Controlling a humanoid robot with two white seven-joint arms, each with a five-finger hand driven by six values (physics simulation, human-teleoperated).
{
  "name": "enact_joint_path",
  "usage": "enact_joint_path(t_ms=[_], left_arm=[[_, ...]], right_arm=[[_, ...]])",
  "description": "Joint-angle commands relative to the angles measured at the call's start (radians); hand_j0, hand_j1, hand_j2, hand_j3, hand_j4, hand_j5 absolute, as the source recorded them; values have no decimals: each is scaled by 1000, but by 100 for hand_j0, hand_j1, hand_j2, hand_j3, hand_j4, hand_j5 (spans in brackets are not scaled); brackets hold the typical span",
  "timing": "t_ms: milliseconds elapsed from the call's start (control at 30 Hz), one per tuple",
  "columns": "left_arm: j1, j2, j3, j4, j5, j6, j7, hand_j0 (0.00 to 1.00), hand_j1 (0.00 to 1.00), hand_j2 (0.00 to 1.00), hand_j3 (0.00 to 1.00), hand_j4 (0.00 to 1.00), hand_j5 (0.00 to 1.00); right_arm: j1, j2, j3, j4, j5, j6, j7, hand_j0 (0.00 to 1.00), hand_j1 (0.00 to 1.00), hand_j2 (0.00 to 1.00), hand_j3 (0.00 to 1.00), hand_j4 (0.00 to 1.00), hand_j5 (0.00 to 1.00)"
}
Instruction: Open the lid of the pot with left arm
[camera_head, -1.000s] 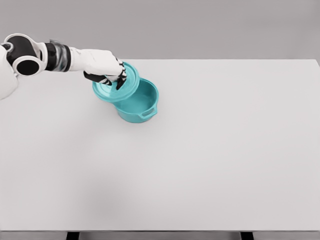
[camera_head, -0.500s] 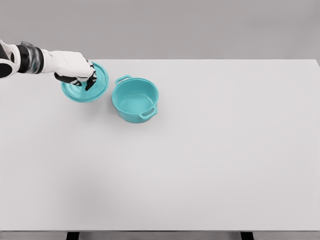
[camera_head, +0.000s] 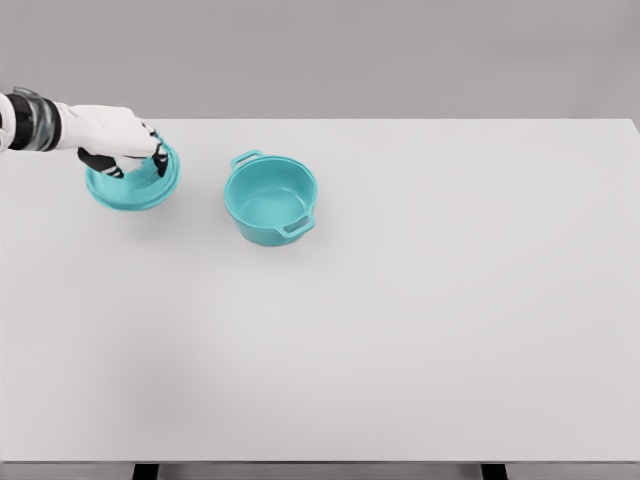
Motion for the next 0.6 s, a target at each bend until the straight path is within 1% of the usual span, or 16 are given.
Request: enact_joint_path(t_ms=[0,167,200,300,333,367,400,567], left_arm=[[0,2,2,6,5,2,0,100,100,100,100,100,100],[0,14,0,7,14,2,2,100,100,100,100,100,100],[0,21,3,9,29,2,3,100,100,100,100,100,100],[18,42,6,78,149,2,5,100,100,100,100,100,100],[21,64,8,136,195,2,5,100,100,100,100,100,100],[21,64,9,185,195,2,8,100,100,100,100,100,100],[21,64,11,208,195,2,10,100,100,100,100,100,100],[21,65,11,214,197,2,11,100,100,100,100,100,100]], right_arm=[[0,0,0,0,0,0,0,100,100,100,100,100,100],[0,0,0,0,0,0,0,100,100,100,100,100,100],[0,0,0,0,0,0,0,100,100,100,100,100,100],[0,0,0,0,0,0,0,100,100,100,100,100,100],[0,0,0,0,0,0,0,100,100,100,100,100,100],[0,0,0,0,0,0,0,100,100,100,100,100,100],[0,0,0,0,0,0,0,100,100,100,100,100,100],[0,0,0,0,0,0,0,100,100,100,100,100,100]])
